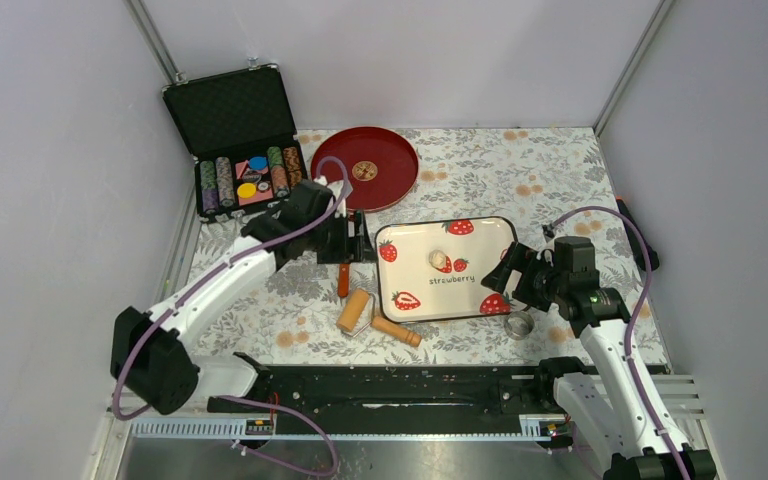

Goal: Roll out the dumpling wrappers from the dough

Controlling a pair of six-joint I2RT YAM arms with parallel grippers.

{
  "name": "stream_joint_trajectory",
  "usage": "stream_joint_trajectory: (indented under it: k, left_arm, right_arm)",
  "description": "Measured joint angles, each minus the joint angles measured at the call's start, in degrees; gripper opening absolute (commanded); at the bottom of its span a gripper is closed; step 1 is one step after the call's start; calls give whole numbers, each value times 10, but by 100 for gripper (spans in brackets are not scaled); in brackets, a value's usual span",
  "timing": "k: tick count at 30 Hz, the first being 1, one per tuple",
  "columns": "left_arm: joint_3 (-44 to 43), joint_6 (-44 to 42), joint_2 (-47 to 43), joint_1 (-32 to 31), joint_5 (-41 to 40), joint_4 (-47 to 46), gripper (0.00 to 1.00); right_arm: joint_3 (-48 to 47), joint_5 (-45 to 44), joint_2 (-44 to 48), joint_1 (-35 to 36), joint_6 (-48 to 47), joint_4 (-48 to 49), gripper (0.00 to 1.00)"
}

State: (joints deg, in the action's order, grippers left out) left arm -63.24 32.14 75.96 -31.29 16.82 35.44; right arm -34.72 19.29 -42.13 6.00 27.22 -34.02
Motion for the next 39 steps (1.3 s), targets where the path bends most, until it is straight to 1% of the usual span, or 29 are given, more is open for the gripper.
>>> stream_joint_trajectory:
  k: [3, 6, 10, 13, 15, 19, 26, 33, 39]
  left_arm:
    - [49, -21, -38, -9, -8, 9, 69]
    - [92, -41, -65, -42, -27, 28, 66]
    - [123, -63, -85, -100, -58, 51, 61]
    - [136, -74, -87, -134, -76, 57, 55]
    - [138, -82, -84, -155, -87, 61, 53]
    - [138, -96, -56, -195, -113, 62, 50]
    - [128, -116, 31, -239, -148, 66, 43]
    - [113, -125, 94, -254, -172, 64, 40]
    - [108, -129, 127, -259, -184, 58, 35]
  right_arm:
    - [3, 4, 0, 0, 0, 0, 99]
    - [7, 6, 0, 0, 0, 0, 99]
    - [10, 13, -3, 0, 0, 1, 99]
    - [15, 14, -4, 0, 1, 1, 99]
    - [17, 14, -5, 0, 1, 1, 99]
    - [18, 14, -7, 0, 1, 1, 99]
    - [18, 14, -7, 0, 1, 1, 99]
    - [18, 14, -7, 0, 1, 1, 99]
    - [19, 14, -9, 0, 1, 1, 99]
